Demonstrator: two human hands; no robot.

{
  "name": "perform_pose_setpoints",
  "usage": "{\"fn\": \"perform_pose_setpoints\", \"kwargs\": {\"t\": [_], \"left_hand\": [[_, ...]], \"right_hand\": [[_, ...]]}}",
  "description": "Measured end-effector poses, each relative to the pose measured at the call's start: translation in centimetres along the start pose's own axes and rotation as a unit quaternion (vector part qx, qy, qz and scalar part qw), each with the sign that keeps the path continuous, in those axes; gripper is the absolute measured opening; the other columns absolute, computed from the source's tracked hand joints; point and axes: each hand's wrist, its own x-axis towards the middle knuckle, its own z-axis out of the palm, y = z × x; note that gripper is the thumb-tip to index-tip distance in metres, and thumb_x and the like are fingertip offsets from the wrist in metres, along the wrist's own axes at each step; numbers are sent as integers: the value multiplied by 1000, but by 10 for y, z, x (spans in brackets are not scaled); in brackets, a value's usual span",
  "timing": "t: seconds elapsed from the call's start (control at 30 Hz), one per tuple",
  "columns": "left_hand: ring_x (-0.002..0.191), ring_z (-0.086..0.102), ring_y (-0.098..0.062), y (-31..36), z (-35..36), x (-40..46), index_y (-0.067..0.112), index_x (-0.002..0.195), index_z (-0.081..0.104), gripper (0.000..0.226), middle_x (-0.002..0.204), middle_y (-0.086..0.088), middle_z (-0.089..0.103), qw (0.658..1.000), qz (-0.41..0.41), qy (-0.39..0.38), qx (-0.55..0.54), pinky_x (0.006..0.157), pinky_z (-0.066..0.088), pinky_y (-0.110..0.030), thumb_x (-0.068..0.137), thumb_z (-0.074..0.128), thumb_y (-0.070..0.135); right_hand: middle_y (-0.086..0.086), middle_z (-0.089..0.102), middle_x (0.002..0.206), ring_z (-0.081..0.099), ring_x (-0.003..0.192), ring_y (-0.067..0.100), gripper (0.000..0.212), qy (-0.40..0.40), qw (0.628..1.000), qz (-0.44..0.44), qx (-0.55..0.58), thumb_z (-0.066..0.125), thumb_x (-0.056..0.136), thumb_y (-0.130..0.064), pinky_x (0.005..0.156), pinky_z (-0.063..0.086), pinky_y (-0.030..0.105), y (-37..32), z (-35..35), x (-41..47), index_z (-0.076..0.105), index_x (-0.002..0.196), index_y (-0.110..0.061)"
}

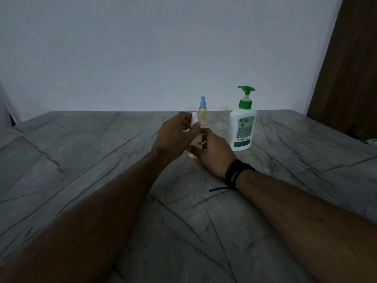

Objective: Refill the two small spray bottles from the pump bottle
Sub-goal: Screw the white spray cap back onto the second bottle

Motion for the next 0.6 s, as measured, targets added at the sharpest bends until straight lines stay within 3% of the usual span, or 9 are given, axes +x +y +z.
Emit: {"fn": "perform_pose_setpoints", "kwargs": {"t": [0.1,0.3,0.47,0.6], "left_hand": [[83,59,-2,2,0,0,17,115,61,29,94,12,62,1000,-6,-5,-9,70,47,-15,91,62,32],[91,61,-6,6,1,-2,23,132,51,39,100,7,64,999,9,-24,-43,69,47,-13,94,56,30],[107,61,-10,5,-2,0,18,126,57,31,118,3,65,992,-12,-46,-115,91,51,-29,97,54,28],[104,64,-11,-1,-5,1,16,123,58,33,114,0,68,986,-18,-48,-156,91,54,-34,92,64,24]], "right_hand": [[5,63,128,62,111,24,62,1,1000,-2,3,65,91,-46,95,50,43,0,-1,0,43,141,-18],[5,64,127,63,109,23,56,1,1000,-9,9,65,92,-42,94,51,42,0,-1,-1,46,138,-17],[4,64,126,62,109,23,55,-2,1000,-12,7,64,92,-44,94,50,43,1,-1,-2,47,136,-17],[5,63,128,62,110,24,55,-9,1000,-9,5,62,93,-44,96,49,43,1,-1,-1,45,138,-18]]}}
